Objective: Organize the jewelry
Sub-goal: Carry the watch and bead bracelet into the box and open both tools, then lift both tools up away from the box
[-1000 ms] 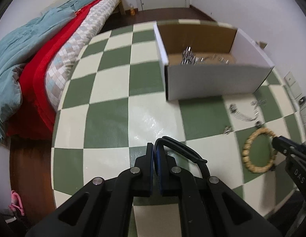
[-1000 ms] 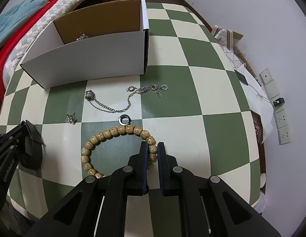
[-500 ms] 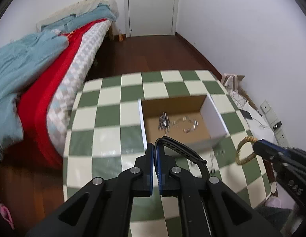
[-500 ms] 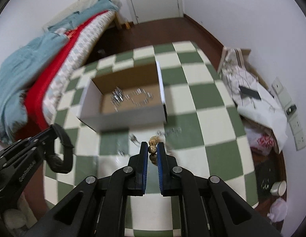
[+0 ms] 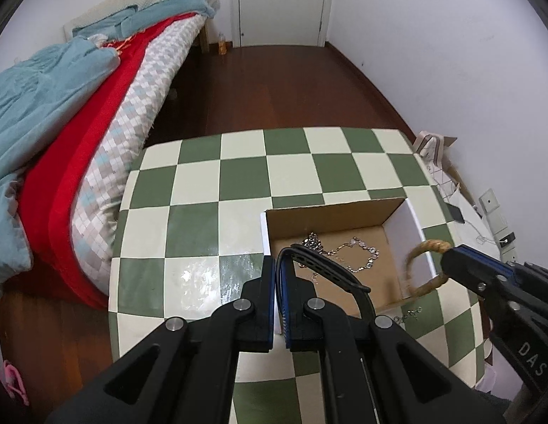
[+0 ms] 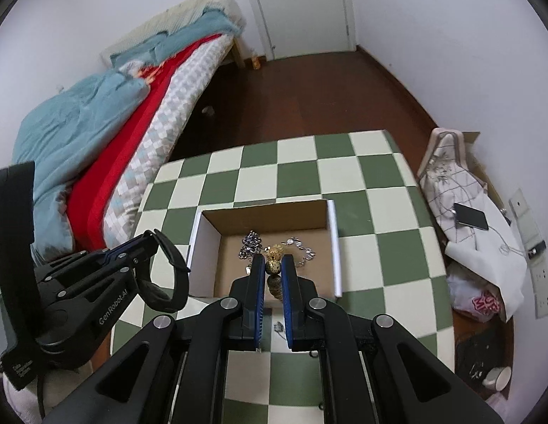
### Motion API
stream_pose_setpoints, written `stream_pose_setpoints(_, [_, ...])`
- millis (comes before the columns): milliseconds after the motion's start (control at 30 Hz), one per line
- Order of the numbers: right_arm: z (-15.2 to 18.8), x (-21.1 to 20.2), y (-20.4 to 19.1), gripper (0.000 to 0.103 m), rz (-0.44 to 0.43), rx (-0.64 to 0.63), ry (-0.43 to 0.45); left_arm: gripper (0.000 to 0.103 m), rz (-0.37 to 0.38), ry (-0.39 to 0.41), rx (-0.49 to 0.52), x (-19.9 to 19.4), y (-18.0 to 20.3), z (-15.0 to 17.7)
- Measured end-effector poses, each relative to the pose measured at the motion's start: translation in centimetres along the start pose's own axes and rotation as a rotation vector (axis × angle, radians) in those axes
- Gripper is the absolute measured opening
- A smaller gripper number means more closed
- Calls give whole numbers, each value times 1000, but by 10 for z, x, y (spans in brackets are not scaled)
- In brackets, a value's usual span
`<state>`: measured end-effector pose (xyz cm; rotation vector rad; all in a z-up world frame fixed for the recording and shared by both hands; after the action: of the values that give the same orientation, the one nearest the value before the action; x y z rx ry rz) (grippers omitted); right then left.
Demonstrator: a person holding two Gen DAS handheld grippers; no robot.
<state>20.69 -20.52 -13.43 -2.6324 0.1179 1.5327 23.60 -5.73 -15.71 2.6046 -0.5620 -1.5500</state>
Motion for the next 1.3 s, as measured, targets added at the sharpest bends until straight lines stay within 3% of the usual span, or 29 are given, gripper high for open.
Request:
stream_pose_setpoints(267, [1,58,7,10,-30,37,-146,10,85,-99,-75,37,-2,-4])
stream_pose_setpoints(400, [10,76,21,12,-13,71,-214,12,76,-76,-86,35,-2,-6])
stream_pose_setpoints(433, [11,76,23,15,-7,69,-210,23,68,-68,-87,33,-3,-7])
stream_pose_setpoints(467, [12,75,25,25,0,68,-205,31,66,-60,-91,31,-4,-8])
stream_pose_setpoints(500, [13,73,26,37,11,66,-199,55,61,-35,-96,25,-6,-9])
stream_pose_setpoints(533, [13,71,28,41,18,62,-191,81,48,-16,-100,21,-8,-10])
stream_pose_setpoints(567, [13,69,30,48,27,61,-184,89,40,5,-103,16,-10,-11])
stream_pose_setpoints(633, [12,66,32,53,44,56,-178,90,25,29,-102,9,-14,-13])
stream_pose_setpoints(700, [12,63,33,61,69,47,-166,100,-22,40,-94,3,-18,-12])
stream_pose_setpoints(733, [12,62,33,66,90,38,-165,103,-36,47,-89,1,-20,-12])
stream_pose_setpoints(800, [12,62,33,88,130,16,-160,103,-90,71,-61,-5,-23,-9])
stream_pose_setpoints(900, [15,61,30,97,185,-17,-155,103,-138,83,-42,-10,-25,-3])
stream_pose_setpoints(967, [20,62,28,102,206,-33,-155,103,-153,95,-38,-14,-27,4])
stream_pose_setpoints(1167, [33,56,23,102,220,-43,-136,103,-199,102,-13,-25,-23,23])
stream_pose_setpoints(1300, [38,45,19,102,216,-46,-112,103,-191,118,-16,-37,-19,36])
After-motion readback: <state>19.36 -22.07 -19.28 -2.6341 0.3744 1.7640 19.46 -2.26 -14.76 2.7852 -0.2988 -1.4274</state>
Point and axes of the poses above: each gripper's, at about its wrist camera, not at the fingertips, and x roughly the way its jaws point, y to its right, z to its underside, the point moved 4 cm from there along x, roughly the way its jaws point, and after that the axes turned 12 degrees about z, right-handed, at the moved point
